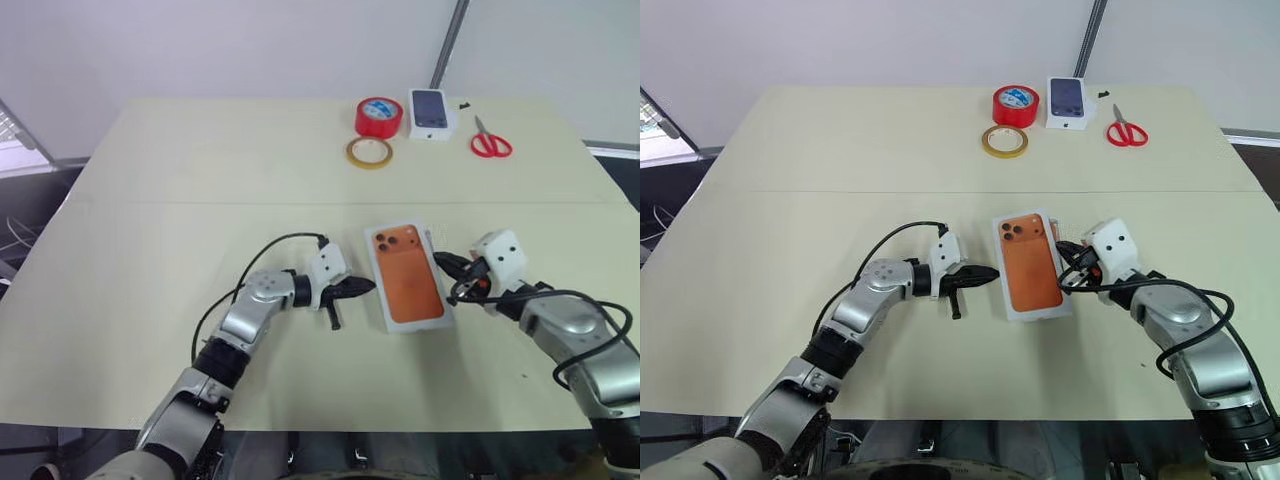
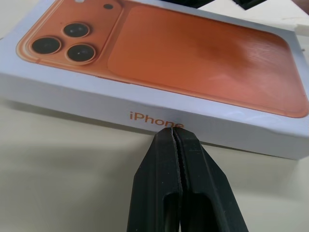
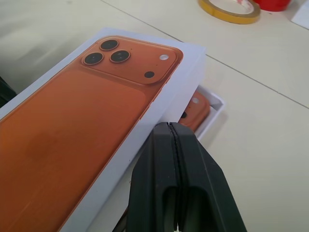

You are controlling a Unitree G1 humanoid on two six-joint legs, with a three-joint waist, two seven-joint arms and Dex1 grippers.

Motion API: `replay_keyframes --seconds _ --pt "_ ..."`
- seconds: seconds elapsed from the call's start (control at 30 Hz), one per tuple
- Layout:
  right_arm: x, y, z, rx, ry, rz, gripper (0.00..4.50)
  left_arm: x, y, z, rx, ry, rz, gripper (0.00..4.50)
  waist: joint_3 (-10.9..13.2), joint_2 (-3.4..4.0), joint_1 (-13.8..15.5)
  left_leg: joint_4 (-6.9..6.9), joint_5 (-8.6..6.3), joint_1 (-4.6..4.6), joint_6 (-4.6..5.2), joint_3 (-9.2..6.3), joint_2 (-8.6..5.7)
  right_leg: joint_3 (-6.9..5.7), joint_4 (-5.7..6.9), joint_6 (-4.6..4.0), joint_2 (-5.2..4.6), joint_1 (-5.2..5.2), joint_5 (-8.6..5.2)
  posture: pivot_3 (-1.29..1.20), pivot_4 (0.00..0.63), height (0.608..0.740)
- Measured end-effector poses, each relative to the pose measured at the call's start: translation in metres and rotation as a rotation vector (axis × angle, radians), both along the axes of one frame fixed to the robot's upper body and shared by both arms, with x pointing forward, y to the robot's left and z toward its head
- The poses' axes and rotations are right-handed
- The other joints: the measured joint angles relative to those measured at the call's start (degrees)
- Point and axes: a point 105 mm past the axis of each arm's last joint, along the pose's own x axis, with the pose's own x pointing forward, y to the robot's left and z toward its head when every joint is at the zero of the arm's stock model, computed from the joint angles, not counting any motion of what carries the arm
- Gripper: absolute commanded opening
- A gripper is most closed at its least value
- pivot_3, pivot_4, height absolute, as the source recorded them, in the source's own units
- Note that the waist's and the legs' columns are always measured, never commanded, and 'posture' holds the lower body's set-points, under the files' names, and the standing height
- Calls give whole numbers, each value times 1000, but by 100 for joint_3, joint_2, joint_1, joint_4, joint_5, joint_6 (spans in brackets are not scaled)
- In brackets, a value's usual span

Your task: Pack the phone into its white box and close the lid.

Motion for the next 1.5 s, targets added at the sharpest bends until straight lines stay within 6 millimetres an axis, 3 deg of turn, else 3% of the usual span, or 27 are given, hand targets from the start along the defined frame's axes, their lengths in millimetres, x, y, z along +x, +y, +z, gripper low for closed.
replay_keyframes --seconds 0.43,0.67,0.83,1.5 --pt "2 -11 3 -49 -40 -76 12 20 -18 2 -16 16 37 54 0 0 -2 4 0 2 0 0 -4 0 6 0 1 3 0 0 150 740" --pt "5 -11 -1 -65 -45 -106 12 19 -19 1 -13 0 26 54 0 0 4 4 0 3 0 0 -4 0 7 0 0 3 0 0 150 740" --pt "2 -13 -16 -117 -5 -114 12 21 -17 3 -23 -4 38 54 0 0 -4 4 0 3 0 1 -4 0 7 0 0 3 0 0 150 740" --pt "-2 -18 -25 -152 27 -128 12 21 -22 6 -40 -24 45 54 0 0 2 5 1 6 -1 1 -5 0 12 0 1 3 0 0 150 740"
